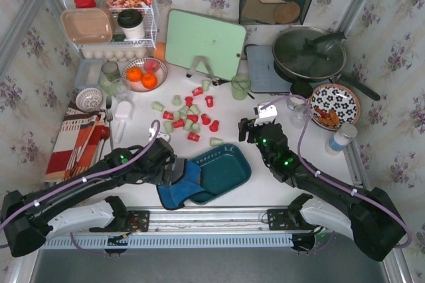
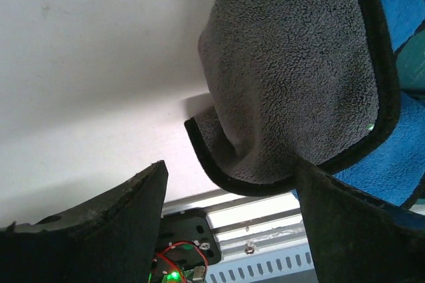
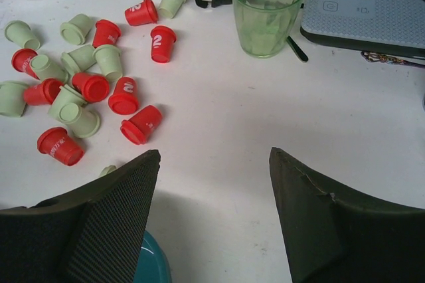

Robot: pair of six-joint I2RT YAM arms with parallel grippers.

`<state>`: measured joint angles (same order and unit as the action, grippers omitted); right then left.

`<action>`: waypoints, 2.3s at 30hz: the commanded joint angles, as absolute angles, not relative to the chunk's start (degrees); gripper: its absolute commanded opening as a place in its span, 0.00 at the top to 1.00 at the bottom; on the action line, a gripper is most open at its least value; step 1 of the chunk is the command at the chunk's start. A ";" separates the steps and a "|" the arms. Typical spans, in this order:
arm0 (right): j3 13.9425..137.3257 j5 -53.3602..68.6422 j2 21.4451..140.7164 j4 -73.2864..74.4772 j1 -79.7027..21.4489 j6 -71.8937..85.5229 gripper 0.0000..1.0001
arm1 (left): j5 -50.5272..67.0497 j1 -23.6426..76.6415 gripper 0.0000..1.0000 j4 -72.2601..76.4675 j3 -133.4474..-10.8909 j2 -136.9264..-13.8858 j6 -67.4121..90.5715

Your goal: Mix the coffee capsules in the storage basket

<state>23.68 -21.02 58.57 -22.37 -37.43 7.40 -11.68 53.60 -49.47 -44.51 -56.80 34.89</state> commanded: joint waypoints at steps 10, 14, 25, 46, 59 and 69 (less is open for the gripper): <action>24.27 -20.30 60.18 -24.41 -37.53 7.47 0.25 | -13.69 57.98 0.21 -43.07 -40.66 -56.00 41.24; 24.26 -20.24 60.53 -24.43 -37.53 7.47 0.25 | -13.93 58.17 0.36 -41.65 -39.06 -56.27 42.25; 24.44 -20.67 61.01 -24.18 -37.53 7.38 0.25 | -18.69 58.80 1.00 -44.63 -42.49 -51.18 41.36; 24.81 2.02 57.66 -28.68 -38.04 3.39 0.23 | -30.90 58.80 1.00 -47.34 -74.86 -52.62 21.68; 24.63 21.39 55.60 -51.01 -44.07 -8.24 0.18 | -24.54 58.75 1.00 -40.26 -86.57 -64.12 14.29; 32.64 23.92 66.47 -55.02 -47.37 -11.64 0.15 | -19.98 58.74 1.00 -36.95 -88.57 -66.69 14.39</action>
